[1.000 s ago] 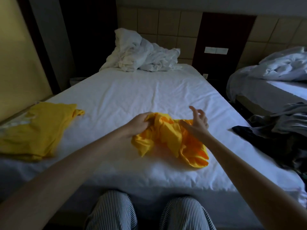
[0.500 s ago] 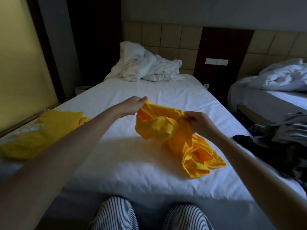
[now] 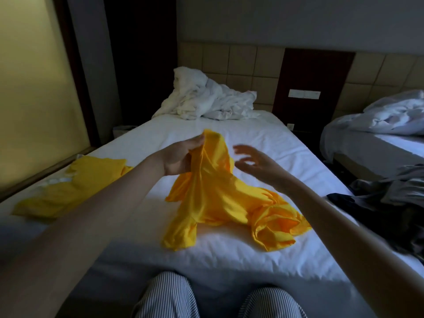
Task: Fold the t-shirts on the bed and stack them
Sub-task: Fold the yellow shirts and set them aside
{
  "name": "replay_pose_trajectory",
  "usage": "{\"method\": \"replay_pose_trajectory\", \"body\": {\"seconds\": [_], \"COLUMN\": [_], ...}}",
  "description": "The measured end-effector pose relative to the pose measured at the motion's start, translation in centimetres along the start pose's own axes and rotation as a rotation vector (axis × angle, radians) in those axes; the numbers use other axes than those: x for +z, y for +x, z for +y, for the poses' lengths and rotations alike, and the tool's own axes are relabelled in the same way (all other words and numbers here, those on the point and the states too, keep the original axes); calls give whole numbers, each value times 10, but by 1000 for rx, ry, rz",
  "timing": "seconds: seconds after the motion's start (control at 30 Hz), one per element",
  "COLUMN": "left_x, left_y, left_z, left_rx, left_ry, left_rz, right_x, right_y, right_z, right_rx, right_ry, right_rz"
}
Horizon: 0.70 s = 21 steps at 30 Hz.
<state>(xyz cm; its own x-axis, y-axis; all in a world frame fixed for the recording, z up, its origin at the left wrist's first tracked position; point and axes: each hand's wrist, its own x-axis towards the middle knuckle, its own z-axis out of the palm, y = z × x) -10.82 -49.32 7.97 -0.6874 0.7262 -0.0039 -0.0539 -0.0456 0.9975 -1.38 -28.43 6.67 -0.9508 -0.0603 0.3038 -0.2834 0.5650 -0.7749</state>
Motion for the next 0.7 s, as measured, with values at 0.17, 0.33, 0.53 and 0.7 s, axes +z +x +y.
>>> {"method": "replay_pose_trajectory", "body": {"seconds": [0.17, 0.33, 0.53, 0.7], "left_x": [15, -2, -7, -16], "left_y": [-20, -45, -55, -51], "left_z": [-11, -51, -97, -85], "left_rx": [-109, -358, -297, 217], "left_ry": [159, 618, 1266, 1335], "left_rz": [-259, -298, -198, 347], "right_x": [20, 42, 42, 21], "right_y": [24, 7, 1, 4], "right_z": [-21, 11, 8, 1], "right_rx": [-23, 189, 75, 93], "right_ry": [235, -288, -823, -1388], "right_rz": [-377, -758, -714, -263]}}
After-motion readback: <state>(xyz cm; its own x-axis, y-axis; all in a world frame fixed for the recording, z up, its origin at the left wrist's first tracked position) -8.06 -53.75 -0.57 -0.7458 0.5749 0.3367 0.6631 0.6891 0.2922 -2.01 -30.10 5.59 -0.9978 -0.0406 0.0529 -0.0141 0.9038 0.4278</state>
